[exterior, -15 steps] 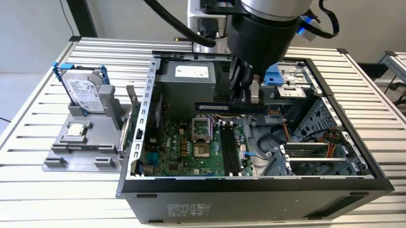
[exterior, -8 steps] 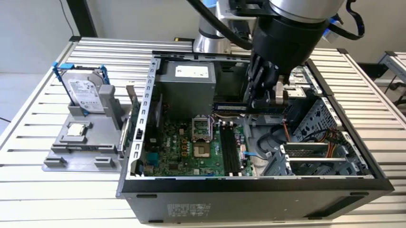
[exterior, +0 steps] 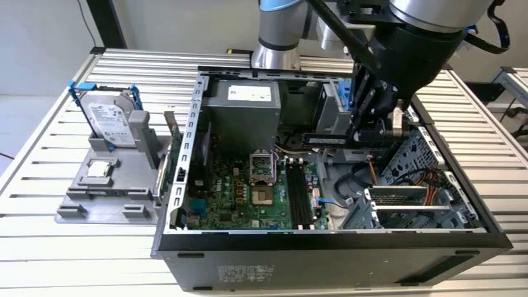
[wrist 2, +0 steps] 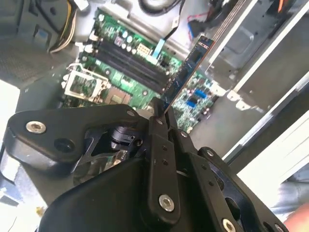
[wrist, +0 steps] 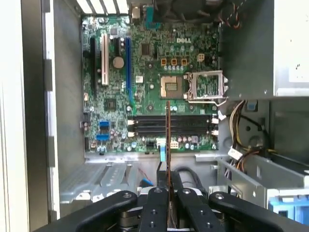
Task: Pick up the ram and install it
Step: 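Pick up the ram and move it above insertion slot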
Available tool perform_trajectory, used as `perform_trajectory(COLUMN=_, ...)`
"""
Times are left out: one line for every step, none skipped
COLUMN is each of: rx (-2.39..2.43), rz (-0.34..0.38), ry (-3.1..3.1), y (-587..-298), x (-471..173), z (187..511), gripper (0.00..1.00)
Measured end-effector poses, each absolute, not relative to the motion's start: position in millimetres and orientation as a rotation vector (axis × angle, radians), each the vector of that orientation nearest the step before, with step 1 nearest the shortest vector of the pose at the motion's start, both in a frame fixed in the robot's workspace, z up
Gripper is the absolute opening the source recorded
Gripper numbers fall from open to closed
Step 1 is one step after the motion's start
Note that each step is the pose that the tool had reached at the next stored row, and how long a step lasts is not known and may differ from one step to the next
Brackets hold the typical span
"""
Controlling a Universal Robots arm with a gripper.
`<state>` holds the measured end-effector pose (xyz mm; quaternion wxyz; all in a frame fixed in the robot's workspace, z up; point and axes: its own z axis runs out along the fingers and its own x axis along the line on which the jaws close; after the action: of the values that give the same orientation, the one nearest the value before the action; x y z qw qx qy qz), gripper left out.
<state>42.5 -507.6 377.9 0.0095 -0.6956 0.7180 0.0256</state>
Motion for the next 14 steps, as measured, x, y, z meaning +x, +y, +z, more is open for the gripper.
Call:
perform_trajectory(rx=-2.172, rz=0.08, ry=2.242, y=-506.6, x=42.4, z=377.9, gripper=0.0)
perform_trajectory(rx=-2.172, rz=0.08, ry=2.242, y=-502.6, x=42.5, z=377.6, gripper=0.0)
perform_trajectory(rx=-2.172, rz=0.079, ry=2.242, y=-498.1, x=42.5, z=377.2, gripper=0.0)
perform_trajectory(rx=-2.172, rz=0.08, ry=2.242, y=-493.6, x=42.5, z=376.5, gripper=0.0)
perform_trajectory(rx=-2.172, rz=0.08, ry=2.242, y=-489.6, x=42.5, z=375.9, gripper=0.0)
perform_trajectory(rx=-2.172, rz=0.079, ry=2.242, y=-484.6, x=42.5, z=375.5, gripper=0.0)
perform_trajectory(rx=-2.172, rz=0.08, ry=2.242, y=-480.2, x=42.5, z=374.7, gripper=0.0)
perform_trajectory(rx=-2.172, rz=0.08, ry=2.242, y=-475.4, x=42.5, z=374.2, gripper=0.0)
perform_trajectory(rx=-2.172, rz=0.08, ry=2.242, y=-471.0, x=42.5, z=373.7, gripper=0.0)
perform_trajectory(rx=-2.172, rz=0.08, ry=2.242, y=-466.4, x=42.5, z=373.1, gripper=0.0)
perform_trajectory(rx=-2.172, rz=0.08, ry=2.242, y=-461.9, x=42.5, z=372.9, gripper=0.0)
perform_trajectory(rx=-2.172, rz=0.08, ry=2.242, y=-457.4, x=42.5, z=372.6, gripper=0.0)
perform_trajectory(rx=-2.172, rz=0.08, ry=2.242, y=-452.8, x=42.5, z=372.4, gripper=0.0)
perform_trajectory(rx=-2.172, rz=0.079, ry=2.242, y=-448.1, x=42.5, z=372.5, gripper=0.0)
